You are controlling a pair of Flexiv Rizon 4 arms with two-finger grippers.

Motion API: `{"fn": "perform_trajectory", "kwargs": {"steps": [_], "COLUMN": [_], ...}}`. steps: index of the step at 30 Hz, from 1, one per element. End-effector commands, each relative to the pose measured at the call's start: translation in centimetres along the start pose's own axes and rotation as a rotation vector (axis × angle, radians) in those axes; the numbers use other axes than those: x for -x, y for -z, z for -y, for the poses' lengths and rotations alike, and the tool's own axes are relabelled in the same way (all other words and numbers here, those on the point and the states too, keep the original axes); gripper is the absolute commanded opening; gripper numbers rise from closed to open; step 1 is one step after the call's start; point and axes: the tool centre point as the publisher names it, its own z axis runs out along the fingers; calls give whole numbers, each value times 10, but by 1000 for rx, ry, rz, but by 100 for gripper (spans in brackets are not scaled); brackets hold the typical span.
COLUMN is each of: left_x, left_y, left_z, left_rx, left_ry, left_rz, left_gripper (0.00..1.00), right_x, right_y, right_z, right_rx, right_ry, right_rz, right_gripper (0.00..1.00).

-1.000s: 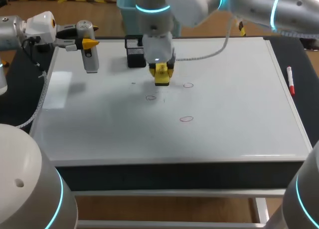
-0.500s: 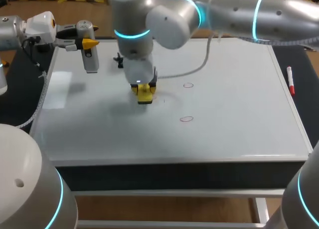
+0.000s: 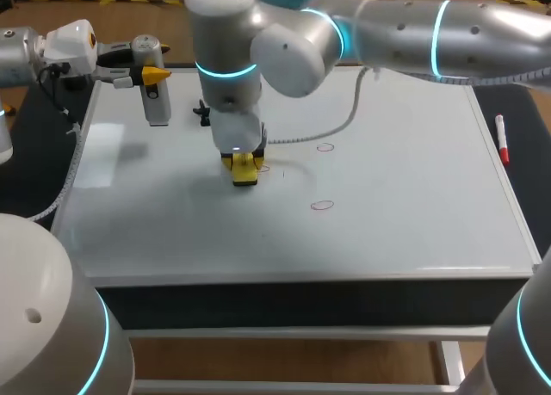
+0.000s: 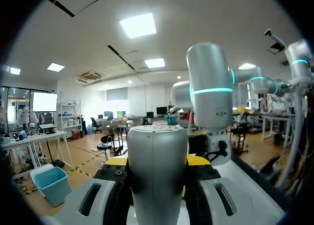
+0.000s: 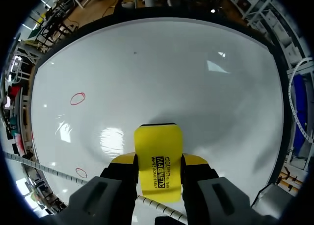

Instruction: Pick up the inspection probe, press it on each red-marked spot on the whiteboard one by one, put down the probe, pick up the eraser, and wipe off all the red marks.

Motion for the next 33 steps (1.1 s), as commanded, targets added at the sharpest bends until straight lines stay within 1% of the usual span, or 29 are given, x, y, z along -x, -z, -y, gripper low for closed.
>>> {"fn": "perform_trajectory", "kwargs": {"steps": [1,8,12,16,33], "left_x": [0,0,0,0,0], "left_y": [0,0,0,0,0], "left_z": [1,1,1,1,1], "left_rx": [-1,-1,-1,-1,-1], "left_ry": [-2,-2,-2,-2,-2], "left_rz": [1,1,1,1,1], "left_gripper": [0,0,0,0,0], "right_x": [-4,-6,-11,-15,-58], "right_y": [-5,-10,-13,-17,-16], "right_z": [3,3,6,8,15], "right_rx": [8,19,32,38,33], "right_ry": [7,9,4,0,-68], "right_rz": [4,3,19,16,-31], "right_gripper": [0,0,0,0,0]}}
